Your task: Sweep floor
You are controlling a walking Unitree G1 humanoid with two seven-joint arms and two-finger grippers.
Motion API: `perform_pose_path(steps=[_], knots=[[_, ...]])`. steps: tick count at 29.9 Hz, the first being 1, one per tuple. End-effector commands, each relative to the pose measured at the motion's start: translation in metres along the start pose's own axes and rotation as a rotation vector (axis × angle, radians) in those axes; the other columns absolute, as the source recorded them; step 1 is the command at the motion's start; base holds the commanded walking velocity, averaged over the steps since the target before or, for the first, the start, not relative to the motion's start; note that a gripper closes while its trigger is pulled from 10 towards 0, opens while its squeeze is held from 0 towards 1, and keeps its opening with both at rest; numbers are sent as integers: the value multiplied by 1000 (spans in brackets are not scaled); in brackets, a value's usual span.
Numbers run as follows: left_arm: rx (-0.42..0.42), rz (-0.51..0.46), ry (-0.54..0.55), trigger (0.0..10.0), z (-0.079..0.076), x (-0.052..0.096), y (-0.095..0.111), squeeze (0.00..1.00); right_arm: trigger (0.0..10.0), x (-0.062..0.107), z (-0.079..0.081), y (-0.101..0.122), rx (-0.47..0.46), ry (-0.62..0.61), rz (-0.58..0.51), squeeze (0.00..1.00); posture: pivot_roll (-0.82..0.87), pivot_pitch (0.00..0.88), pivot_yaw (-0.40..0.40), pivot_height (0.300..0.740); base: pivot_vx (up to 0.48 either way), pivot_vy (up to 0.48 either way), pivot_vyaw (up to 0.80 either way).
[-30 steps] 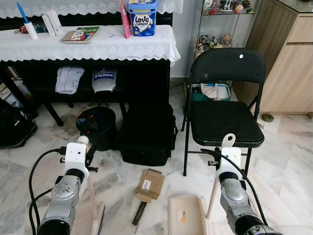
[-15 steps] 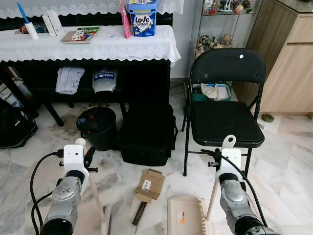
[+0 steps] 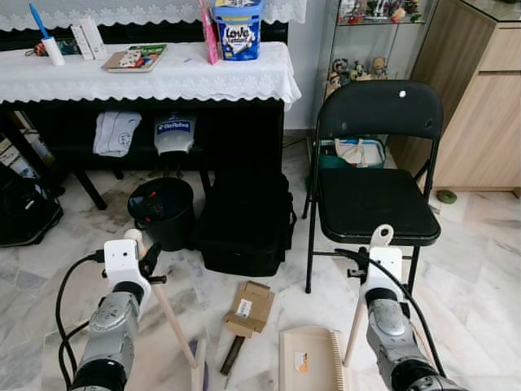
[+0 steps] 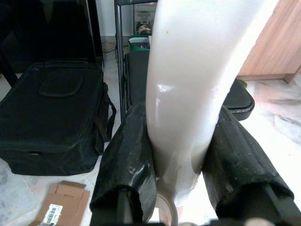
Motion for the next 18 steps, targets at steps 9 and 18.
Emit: perform_pose_path(steps=[9, 18], knots=[[80, -34, -285, 10000, -35, -2, 30, 0, 10000, -1, -2, 2, 2, -5, -5, 0, 90, 0, 48, 740, 0, 0, 0], [20, 28, -471, 10000, -54, 6, 30, 0, 10000, -2, 1, 3, 0, -2, -3, 0, 89, 0, 50, 740, 0, 0, 0]])
Point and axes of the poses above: a point about 5 cm out from each wrist's last joint towards the gripper, its own x axis pointing back from the gripper into the wrist, its own y axis along the axis of the wrist's last joint, z = x × y, the point moved 6 cm from there along -x, pointing out of the wrist towards the gripper, and after that the axes turned 2 degrees about -x, right-handed, at the moved point
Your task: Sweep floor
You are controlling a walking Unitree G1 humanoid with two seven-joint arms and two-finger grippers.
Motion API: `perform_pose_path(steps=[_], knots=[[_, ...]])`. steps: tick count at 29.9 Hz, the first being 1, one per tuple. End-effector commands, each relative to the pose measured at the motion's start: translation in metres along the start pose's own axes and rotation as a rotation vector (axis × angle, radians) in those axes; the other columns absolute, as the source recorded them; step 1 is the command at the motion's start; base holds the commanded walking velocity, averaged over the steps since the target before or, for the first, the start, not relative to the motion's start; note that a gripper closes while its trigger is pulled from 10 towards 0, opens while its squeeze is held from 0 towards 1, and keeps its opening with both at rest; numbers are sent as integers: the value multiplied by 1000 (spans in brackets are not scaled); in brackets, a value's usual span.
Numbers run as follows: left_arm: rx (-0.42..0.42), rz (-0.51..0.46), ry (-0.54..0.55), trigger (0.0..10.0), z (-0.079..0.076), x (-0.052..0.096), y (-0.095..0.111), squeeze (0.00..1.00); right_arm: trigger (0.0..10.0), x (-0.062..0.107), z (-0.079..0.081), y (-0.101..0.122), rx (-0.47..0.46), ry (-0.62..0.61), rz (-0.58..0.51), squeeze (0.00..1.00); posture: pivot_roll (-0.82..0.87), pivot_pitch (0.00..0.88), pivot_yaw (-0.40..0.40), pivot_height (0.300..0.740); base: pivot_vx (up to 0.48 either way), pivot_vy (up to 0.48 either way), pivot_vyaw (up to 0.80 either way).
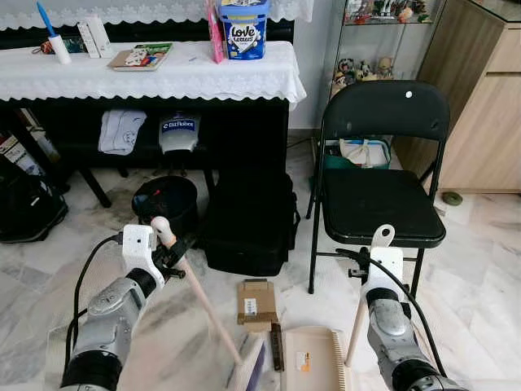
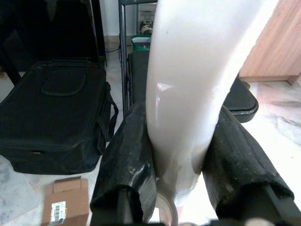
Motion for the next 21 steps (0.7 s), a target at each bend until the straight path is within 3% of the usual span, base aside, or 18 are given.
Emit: perform_pose_path(steps=[1, 3, 9, 13, 21], knots=[[-16, -12, -47, 10000, -7, -1, 8, 0, 10000, -2, 2, 3, -3, 3, -2, 0, 89, 0, 50, 740, 0, 0, 0], [-25, -24, -54, 10000, -10, 0, 13, 0, 10000, -1, 2, 2, -2, 2, 0, 0, 91, 0, 48, 740, 0, 0, 0], [-59, -95, 60, 10000, 2, -1, 28, 0, 10000, -1, 3, 2, 0, 4, 2, 0, 94, 0, 45, 740, 0, 0, 0], [-113, -69, 96, 10000, 6, -1, 24, 0, 10000, -2, 2, 5, -1, -3, -18, 0, 92, 0, 46, 740, 0, 0, 0], [-107, -47, 132, 10000, 7, 0, 12, 0, 10000, -1, -4, 14, 16, -32, -78, 0, 86, 0, 49, 740, 0, 0, 0]])
Point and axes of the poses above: a point about 5 cm out from each wrist's last joint towards the gripper, its own x axis pointing back from the gripper into the wrist, its own y axis along the axis of the wrist's last joint, z = x × y, the point moved 6 cm from there along -x, pointing out of the wrist towards the gripper, and after that the axes turned 2 degrees about -x, right-handed, at the moved point
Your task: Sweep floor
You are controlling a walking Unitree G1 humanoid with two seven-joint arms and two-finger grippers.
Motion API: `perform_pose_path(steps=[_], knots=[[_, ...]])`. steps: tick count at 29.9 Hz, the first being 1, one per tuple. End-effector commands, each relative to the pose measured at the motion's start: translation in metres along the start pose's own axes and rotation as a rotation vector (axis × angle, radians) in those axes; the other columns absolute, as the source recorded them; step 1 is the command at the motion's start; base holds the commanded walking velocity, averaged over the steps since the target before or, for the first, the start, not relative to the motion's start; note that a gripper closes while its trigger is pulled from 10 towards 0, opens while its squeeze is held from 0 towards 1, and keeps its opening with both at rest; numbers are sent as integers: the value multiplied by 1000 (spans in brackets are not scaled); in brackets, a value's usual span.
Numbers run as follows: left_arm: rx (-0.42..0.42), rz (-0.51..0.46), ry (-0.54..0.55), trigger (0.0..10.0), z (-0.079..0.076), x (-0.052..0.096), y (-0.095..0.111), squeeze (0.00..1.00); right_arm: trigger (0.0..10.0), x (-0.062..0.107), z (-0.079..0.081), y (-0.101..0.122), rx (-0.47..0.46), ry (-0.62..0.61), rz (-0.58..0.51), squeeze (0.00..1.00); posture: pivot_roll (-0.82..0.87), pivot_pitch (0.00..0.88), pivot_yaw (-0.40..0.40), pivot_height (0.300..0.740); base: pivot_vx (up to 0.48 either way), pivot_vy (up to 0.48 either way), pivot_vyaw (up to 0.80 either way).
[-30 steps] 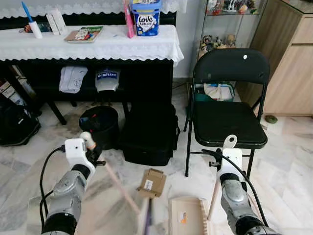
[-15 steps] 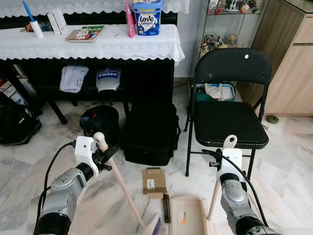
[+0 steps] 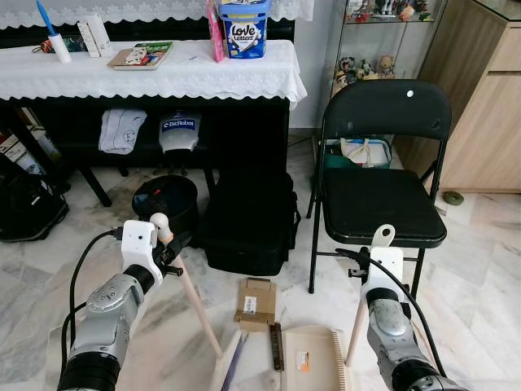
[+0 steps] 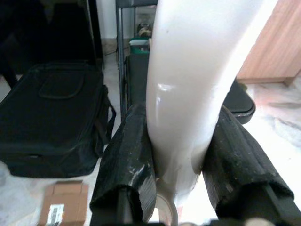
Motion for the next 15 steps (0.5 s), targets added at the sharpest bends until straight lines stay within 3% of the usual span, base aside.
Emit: perform_pose_path(steps=[1, 11, 15], knots=[[-19, -17, 16, 10000, 1, 0, 2, 0, 10000, -2, -2, 11, 12, -9, -58, 0, 86, 0, 49, 740, 0, 0, 0], [-14, -12, 95, 10000, 10, 5, -7, 0, 10000, 0, 0, 8, 13, 1, -50, 0, 88, 4, 50, 740, 0, 0, 0], [5, 0, 64, 10000, 4, 4, -10, 0, 10000, 1, 0, 7, 14, 0, -47, 0, 88, 7, 51, 740, 0, 0, 0]])
Point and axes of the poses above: a point about 5 cm out from each wrist's last joint towards the gripper, its own x axis pointing back from the gripper into the wrist, its own y axis along the axis of the wrist's last joint, z = x × y, the point moved 6 cm from there along -x, pointing out of the wrist towards the gripper, and after that the axes turned 2 degrees about -x, right-handed, at the moved point
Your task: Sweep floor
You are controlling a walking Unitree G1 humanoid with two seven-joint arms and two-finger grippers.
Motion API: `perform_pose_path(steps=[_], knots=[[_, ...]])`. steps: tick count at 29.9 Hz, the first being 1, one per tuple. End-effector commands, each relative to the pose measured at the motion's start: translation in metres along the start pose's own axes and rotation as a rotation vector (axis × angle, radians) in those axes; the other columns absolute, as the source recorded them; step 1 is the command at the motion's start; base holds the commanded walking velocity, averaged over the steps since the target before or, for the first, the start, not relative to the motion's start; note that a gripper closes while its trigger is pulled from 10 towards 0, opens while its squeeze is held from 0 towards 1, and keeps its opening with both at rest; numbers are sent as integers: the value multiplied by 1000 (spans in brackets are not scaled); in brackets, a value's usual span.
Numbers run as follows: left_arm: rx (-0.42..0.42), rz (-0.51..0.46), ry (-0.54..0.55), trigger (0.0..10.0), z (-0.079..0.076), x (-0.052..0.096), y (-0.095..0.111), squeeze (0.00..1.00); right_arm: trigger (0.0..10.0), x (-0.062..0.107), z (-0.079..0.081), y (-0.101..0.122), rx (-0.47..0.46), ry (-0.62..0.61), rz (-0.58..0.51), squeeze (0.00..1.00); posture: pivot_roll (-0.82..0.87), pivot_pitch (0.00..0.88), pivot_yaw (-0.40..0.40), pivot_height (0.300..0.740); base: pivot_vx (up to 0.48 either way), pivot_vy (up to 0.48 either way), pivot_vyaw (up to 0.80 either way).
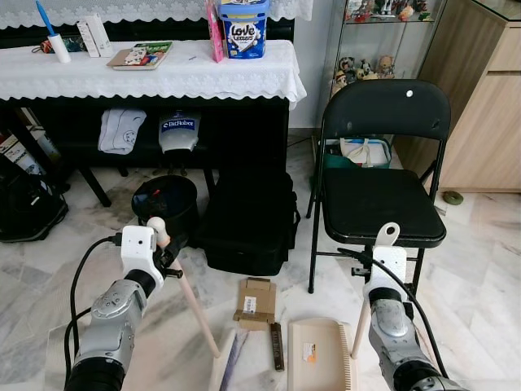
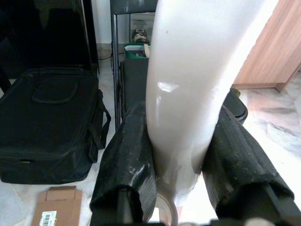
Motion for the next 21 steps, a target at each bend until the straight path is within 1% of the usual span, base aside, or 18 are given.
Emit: perform_pose_path(steps=[1, 3, 8, 9, 17, 21], knots=[[24, 26, -32, 10000, -4, 1, -6, 0, 10000, 0, 3, 6, -3, 7, -30, 0, 91, 7, 51, 740, 0, 0, 0], [36, 42, -61, 10000, -9, 2, -9, 0, 10000, 0, 3, 4, -4, 11, -20, 0, 94, 8, 52, 740, 0, 0, 0], [44, 45, -54, 10000, -7, 2, -11, 0, 10000, 2, 5, -3, -1, 19, 15, 0, 94, 8, 54, 740, 0, 0, 0], [50, 51, -64, 10000, -8, 2, -12, 0, 10000, 4, 3, -15, 29, -4, 72, 0, 95, 6, 55, 740, 0, 0, 0], [52, 55, -67, 10000, -10, 1, -12, 0, 10000, 7, -1, -24, 34, -25, 111, 0, 92, 4, 59, 740, 0, 0, 0], [50, 60, -70, 10000, -12, -1, -14, 0, 10000, 7, -5, -25, 8, -48, 123, 0, 90, 1, 62, 740, 0, 0, 0]])
Point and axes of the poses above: a point about 5 cm out from each wrist's last joint towards the gripper, its own x axis pointing back from the gripper into the wrist, its own y axis along the axis of the wrist's last joint, z = x × y, the point moved 6 cm from there along -x, pointing out of the wrist towards the gripper, and after that the axes turned 2 degrees about -x, right-handed, at the moved point
